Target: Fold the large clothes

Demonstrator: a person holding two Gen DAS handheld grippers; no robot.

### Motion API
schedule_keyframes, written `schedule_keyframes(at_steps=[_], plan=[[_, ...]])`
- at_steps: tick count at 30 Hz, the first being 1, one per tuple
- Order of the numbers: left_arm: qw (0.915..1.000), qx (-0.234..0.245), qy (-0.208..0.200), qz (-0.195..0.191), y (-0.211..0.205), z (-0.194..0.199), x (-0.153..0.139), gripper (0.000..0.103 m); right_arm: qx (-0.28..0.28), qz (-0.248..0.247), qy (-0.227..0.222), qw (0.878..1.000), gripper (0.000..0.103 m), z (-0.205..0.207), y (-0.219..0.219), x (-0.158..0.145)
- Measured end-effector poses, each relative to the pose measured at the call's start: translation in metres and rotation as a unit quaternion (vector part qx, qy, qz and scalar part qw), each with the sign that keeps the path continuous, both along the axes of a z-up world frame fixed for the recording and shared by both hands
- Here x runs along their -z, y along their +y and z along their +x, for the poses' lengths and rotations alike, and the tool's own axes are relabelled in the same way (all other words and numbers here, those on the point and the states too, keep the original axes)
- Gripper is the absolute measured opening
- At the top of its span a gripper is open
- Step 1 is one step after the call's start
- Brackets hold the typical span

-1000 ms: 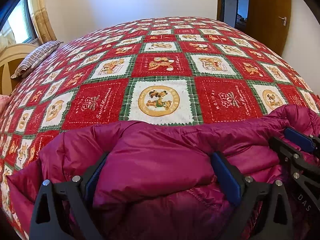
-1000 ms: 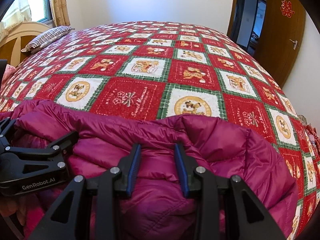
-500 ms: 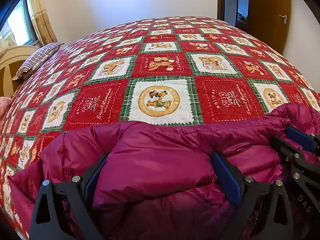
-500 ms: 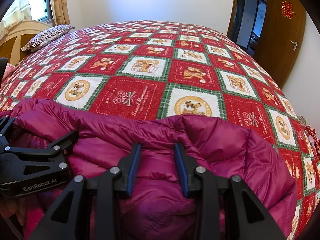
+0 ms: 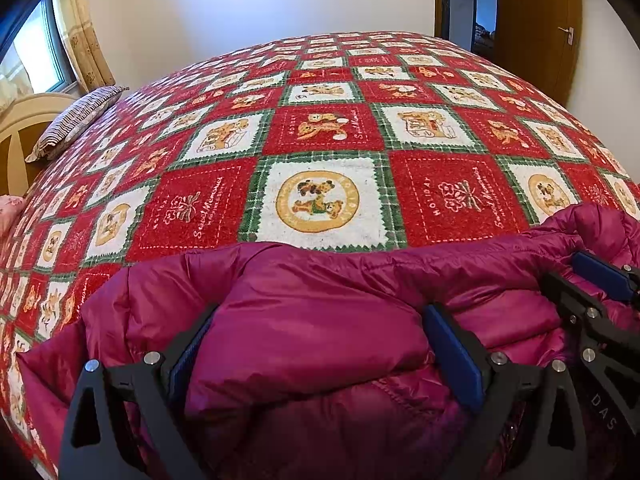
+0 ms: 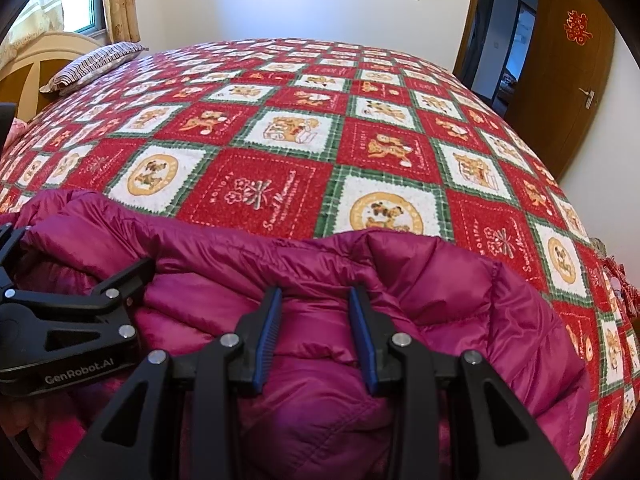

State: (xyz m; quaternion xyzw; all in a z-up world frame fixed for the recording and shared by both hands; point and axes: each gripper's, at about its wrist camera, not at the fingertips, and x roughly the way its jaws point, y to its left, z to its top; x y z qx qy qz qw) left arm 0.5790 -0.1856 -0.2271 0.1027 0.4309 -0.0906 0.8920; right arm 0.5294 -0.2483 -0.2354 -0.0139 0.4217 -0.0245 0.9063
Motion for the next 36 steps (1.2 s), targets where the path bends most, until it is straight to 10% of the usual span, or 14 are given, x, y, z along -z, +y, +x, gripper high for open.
schedule_keyframes(at_steps=[8, 12, 18, 36], plan=[[0.9998, -0.003, 0.014, -0.010, 0.006, 0.005, -0.005, 0.101, -0.011, -0.025, 0.011, 1.000, 0.039, 0.004, 0.004, -0.005], [0.9990, -0.004, -0.019, -0.039, 0.022, -0.019, -0.046, 0.100, -0.002, -0.018, -0.032, 0.999, 0.069, -0.024, -0.008, -0.040], [0.9926, 0.028, -0.106, -0.052, 0.071, -0.121, -0.105, 0.100, -0.004, 0.028, -0.041, 0.999, 0.081, -0.104, -0.032, -0.068], [0.9975, -0.007, -0.063, -0.031, 0.208, -0.344, -0.041, 0.100, 0.039, 0.068, 0.005, 0.997, 0.085, -0.336, -0.038, -0.025]])
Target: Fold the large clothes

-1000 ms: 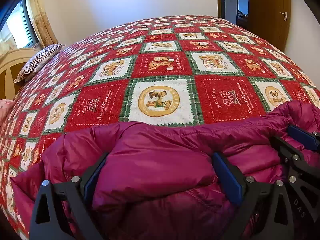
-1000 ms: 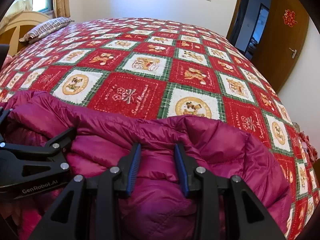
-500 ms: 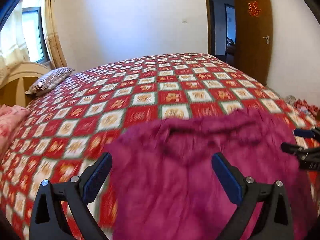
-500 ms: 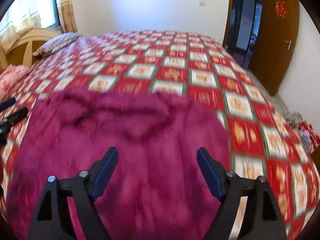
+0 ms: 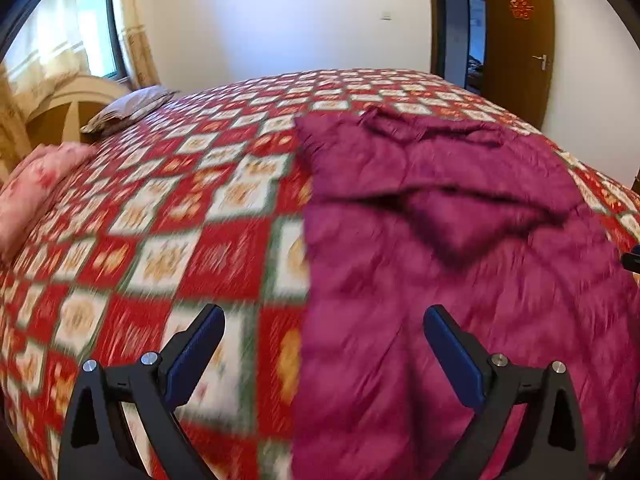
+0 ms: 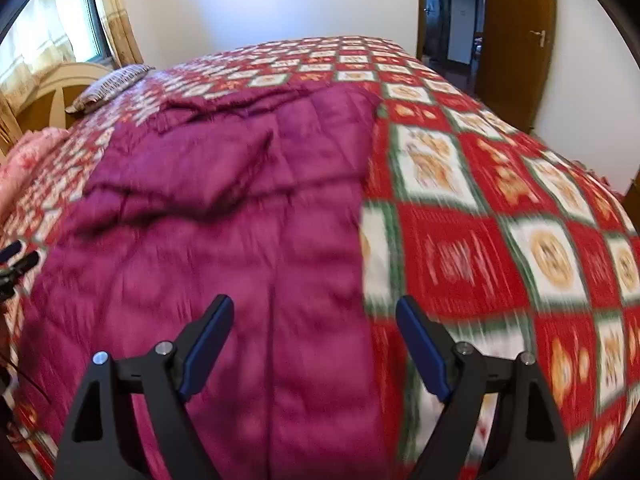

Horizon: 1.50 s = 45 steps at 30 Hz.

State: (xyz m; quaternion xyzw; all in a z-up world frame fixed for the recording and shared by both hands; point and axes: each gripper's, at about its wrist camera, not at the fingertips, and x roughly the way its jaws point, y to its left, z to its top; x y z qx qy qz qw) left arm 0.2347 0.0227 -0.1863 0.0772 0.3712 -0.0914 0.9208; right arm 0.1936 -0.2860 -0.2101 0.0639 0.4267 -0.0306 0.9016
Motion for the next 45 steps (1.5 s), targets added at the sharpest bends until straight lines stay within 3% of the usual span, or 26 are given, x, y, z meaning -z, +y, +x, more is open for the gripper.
schedule_keyframes(at_steps=[6, 18, 23, 29, 31, 32, 33, 34, 35, 36, 39, 45], plan=[[0.9998, -0.004, 0.012, -0.016, 0.026, -0.048, 0.011, 0.100, 0.019, -0.016, 0.005, 1.000, 0.085, -0.050, 0.000, 0.010], [0.9989, 0.041, 0.023, -0.005, 0.023, -0.105, 0.010, 0.100, 0.049, 0.003, 0.013, 0.999, 0.085, -0.139, -0.008, 0.024], [0.9968, 0.032, 0.069, -0.024, 0.030, -0.099, 0.028, 0.100, 0.044, 0.018, 0.009, 0.999, 0.085, -0.139, -0.002, 0.027], [0.9937, 0.033, 0.097, -0.045, 0.033, -0.096, 0.042, 0.100, 0.018, 0.026, 0.018, 0.999, 0.085, -0.134, 0.010, 0.039], [0.9924, 0.041, 0.103, -0.052, 0.032, -0.097, 0.044, 0.098, 0.014, 0.035, 0.019, 0.999, 0.077, -0.134, 0.011, 0.041], [0.9916, 0.048, 0.106, -0.055, 0.031, -0.097, 0.045, 0.084, 0.008, 0.044, 0.020, 0.999, 0.068, -0.134, 0.011, 0.043], [0.9916, 0.053, 0.106, -0.053, 0.029, -0.098, 0.045, 0.062, 0.004, 0.050, 0.020, 0.999, 0.058, -0.133, 0.011, 0.043], [0.9921, 0.056, 0.102, -0.048, 0.028, -0.099, 0.043, 0.054, -0.001, 0.057, 0.018, 0.998, 0.051, -0.133, 0.012, 0.043], [0.9917, 0.066, 0.097, -0.051, 0.026, -0.100, 0.041, 0.029, -0.007, 0.059, 0.012, 0.998, 0.037, -0.134, 0.014, 0.041], [0.9900, 0.080, 0.099, -0.060, 0.025, -0.101, 0.038, 0.014, -0.011, 0.059, 0.007, 0.998, 0.023, -0.135, 0.016, 0.038], [0.9921, 0.091, 0.070, -0.052, 0.021, -0.108, 0.022, 0.007, -0.020, 0.057, -0.025, 0.998, 0.014, -0.141, 0.020, 0.025], [0.9892, 0.122, -0.016, -0.079, 0.026, -0.133, -0.044, 0.004, -0.019, 0.064, -0.109, 0.992, 0.011, -0.164, 0.015, -0.028]])
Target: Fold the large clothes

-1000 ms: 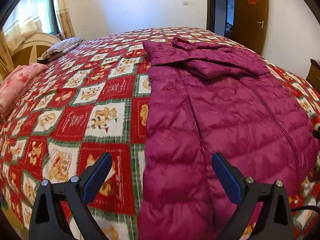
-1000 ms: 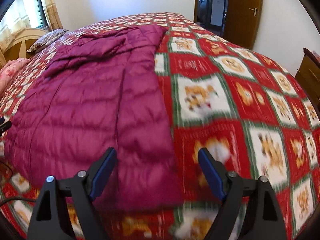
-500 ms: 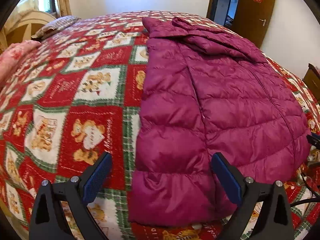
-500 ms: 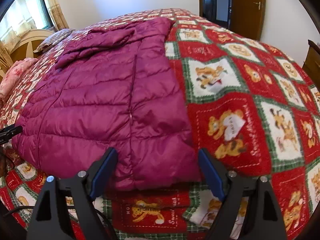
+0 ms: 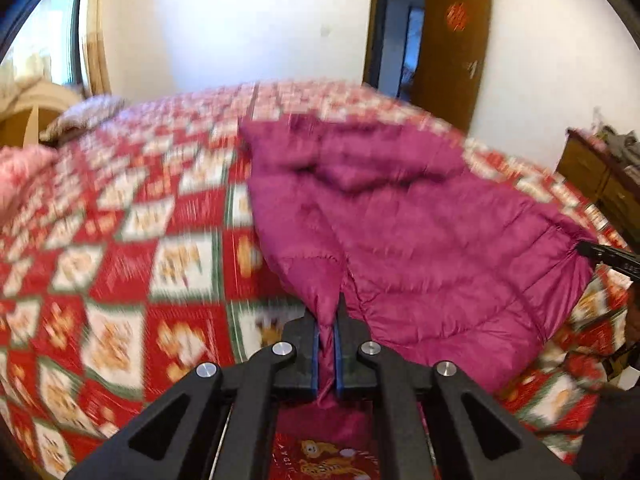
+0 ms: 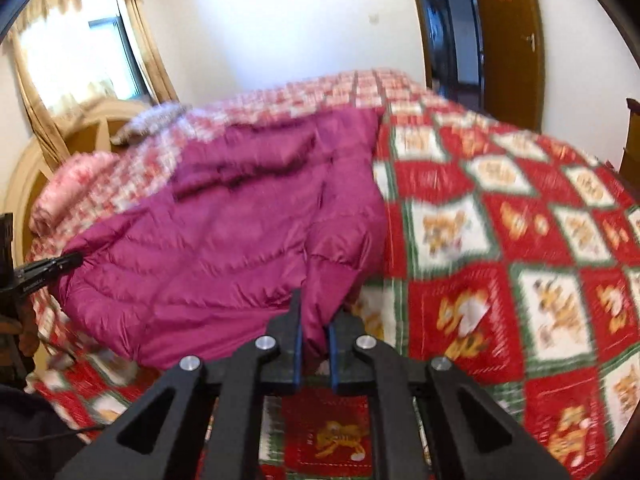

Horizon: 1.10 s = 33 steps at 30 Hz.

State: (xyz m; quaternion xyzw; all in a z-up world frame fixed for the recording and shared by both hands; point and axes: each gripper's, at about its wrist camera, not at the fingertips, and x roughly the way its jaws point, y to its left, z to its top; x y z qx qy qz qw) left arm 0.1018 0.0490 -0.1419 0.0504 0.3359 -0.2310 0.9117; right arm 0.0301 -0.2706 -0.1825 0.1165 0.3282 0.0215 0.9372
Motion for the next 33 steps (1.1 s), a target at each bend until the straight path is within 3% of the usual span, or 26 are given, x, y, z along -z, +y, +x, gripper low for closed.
schedule_keyframes(at_steps=[7, 11, 15, 18, 23, 28, 31, 33], plan=[[0.9961, 0.011, -0.073, -0.049, 0.028, -0.048, -0.079, 0.003, -0.011, -0.008, -0.108, 0.994, 0.010, -0.046, 0.011, -0.093], [0.9952, 0.006, -0.076, -0.062, 0.037, -0.042, -0.099, 0.003, -0.017, -0.016, -0.149, 0.989, 0.009, -0.048, 0.016, -0.125], [0.9964, 0.013, -0.071, -0.045, 0.015, 0.021, -0.092, 0.003, 0.003, -0.020, -0.152, 0.988, 0.009, 0.009, 0.006, -0.121], [0.9974, 0.009, -0.066, -0.026, -0.010, 0.086, -0.079, 0.003, 0.036, -0.025, -0.140, 0.989, 0.009, 0.076, -0.006, -0.106], [0.9970, -0.034, -0.069, 0.005, -0.036, 0.175, -0.052, 0.007, 0.078, -0.009, -0.102, 0.992, 0.009, 0.165, -0.033, -0.079], [0.9967, -0.076, -0.022, -0.016, -0.032, 0.235, -0.027, 0.010, 0.094, -0.004, -0.080, 0.992, 0.009, 0.216, -0.044, -0.058], [0.9938, -0.108, -0.028, 0.006, -0.034, 0.249, -0.026, 0.025, 0.100, -0.014, -0.067, 0.993, 0.009, 0.242, -0.043, -0.047], [0.9884, -0.139, -0.058, 0.025, -0.033, 0.248, -0.028, 0.064, 0.101, -0.014, -0.056, 0.993, 0.009, 0.255, -0.043, -0.040]])
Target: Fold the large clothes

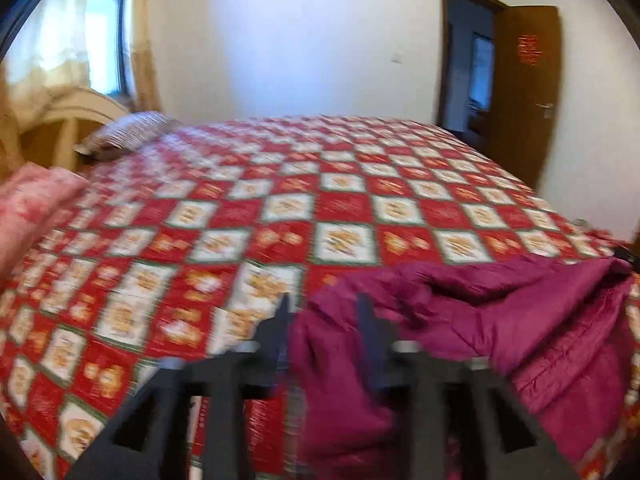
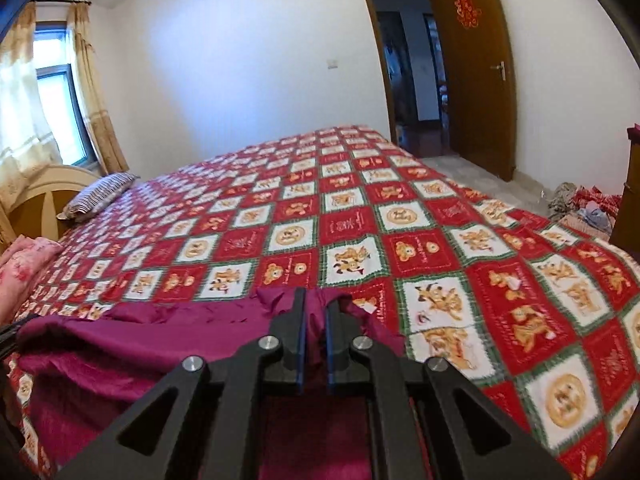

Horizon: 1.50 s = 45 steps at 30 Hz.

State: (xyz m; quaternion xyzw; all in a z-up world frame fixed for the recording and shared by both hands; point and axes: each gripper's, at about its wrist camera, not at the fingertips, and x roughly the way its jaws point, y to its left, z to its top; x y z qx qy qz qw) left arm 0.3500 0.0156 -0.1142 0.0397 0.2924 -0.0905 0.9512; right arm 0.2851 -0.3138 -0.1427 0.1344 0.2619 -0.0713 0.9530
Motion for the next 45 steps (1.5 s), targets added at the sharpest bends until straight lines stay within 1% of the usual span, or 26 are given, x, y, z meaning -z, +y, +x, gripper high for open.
schedule_keyframes(at_steps=[2, 3, 4, 5, 6, 8, 11, 12, 14, 18, 20, 23, 25, 26, 28, 31, 34, 39, 43, 45], plan=[[0.9995, -0.015, -0.029, 0.004, 0.005, -0.004, -0.002, 0.083, 0.000, -0.005, 0.008, 1.000, 0.010, 0.013, 0.000, 0.007], [0.9987, -0.030, -0.039, 0.009, 0.008, -0.004, -0.003, 0.087, 0.002, -0.008, 0.009, 1.000, 0.011, 0.018, 0.000, 0.010], [0.9978, -0.047, -0.045, 0.012, 0.012, -0.003, -0.004, 0.088, 0.005, -0.010, 0.012, 1.000, 0.013, 0.024, 0.000, 0.013], [0.9967, -0.063, -0.050, 0.013, 0.014, -0.003, -0.006, 0.088, 0.010, -0.011, 0.018, 1.000, 0.025, 0.028, -0.001, 0.015], [0.9954, -0.078, -0.055, 0.012, 0.017, -0.004, -0.008, 0.088, 0.012, -0.010, 0.020, 1.000, 0.042, 0.032, -0.001, 0.016], [0.9929, -0.101, -0.062, 0.009, 0.018, -0.006, -0.013, 0.088, 0.012, -0.007, 0.011, 1.000, 0.055, 0.034, 0.000, 0.013], [0.9908, -0.106, -0.081, 0.019, 0.006, -0.015, -0.021, 0.088, 0.030, -0.027, 0.002, 0.999, 0.056, 0.032, 0.008, 0.004], [0.9911, -0.098, -0.087, 0.026, -0.003, -0.018, -0.022, 0.088, 0.032, -0.027, 0.000, 0.999, 0.057, 0.033, 0.010, 0.002], [0.9930, -0.073, -0.085, 0.038, -0.023, -0.021, -0.022, 0.088, 0.022, -0.024, -0.006, 0.999, 0.058, 0.030, 0.021, -0.004], [0.9949, -0.039, -0.076, 0.053, -0.060, -0.020, -0.017, 0.088, -0.033, -0.034, -0.005, 0.999, 0.058, 0.024, 0.072, -0.009], [0.9953, -0.022, -0.071, 0.062, -0.078, -0.017, -0.013, 0.088, -0.077, -0.042, 0.012, 0.996, 0.058, 0.029, 0.105, -0.005], [0.9940, -0.019, -0.073, 0.079, -0.095, -0.007, -0.003, 0.088, -0.106, -0.062, 0.021, 0.992, 0.057, 0.040, 0.133, 0.004], [0.9939, -0.025, -0.061, 0.088, -0.099, 0.006, 0.006, 0.088, -0.114, -0.072, 0.033, 0.990, 0.057, 0.051, 0.140, 0.013], [0.9945, -0.025, -0.050, 0.088, -0.099, 0.014, 0.012, 0.088, -0.119, -0.074, 0.042, 0.989, 0.057, 0.060, 0.142, 0.019], [0.9952, -0.038, -0.027, 0.086, -0.095, 0.030, 0.025, 0.088, -0.112, -0.083, 0.053, 0.989, 0.057, 0.069, 0.141, 0.030], [0.9957, -0.055, 0.006, 0.074, -0.087, 0.047, 0.044, 0.088, -0.106, -0.058, 0.073, 0.990, 0.057, 0.080, 0.130, 0.049], [0.9955, -0.064, 0.033, 0.063, -0.082, 0.057, 0.061, 0.088, -0.102, -0.038, 0.079, 0.991, 0.057, 0.085, 0.123, 0.060], [0.9951, -0.070, 0.048, 0.050, -0.081, 0.067, 0.077, 0.088, -0.103, -0.039, 0.079, 0.991, 0.058, 0.091, 0.125, 0.064], [0.9947, -0.071, 0.058, 0.046, -0.081, 0.073, 0.083, 0.088, -0.105, -0.033, 0.092, 0.990, 0.058, 0.098, 0.125, 0.070], [0.9944, -0.073, 0.066, 0.040, -0.080, 0.076, 0.085, 0.091, -0.105, -0.029, 0.096, 0.989, 0.058, 0.100, 0.124, 0.073]])
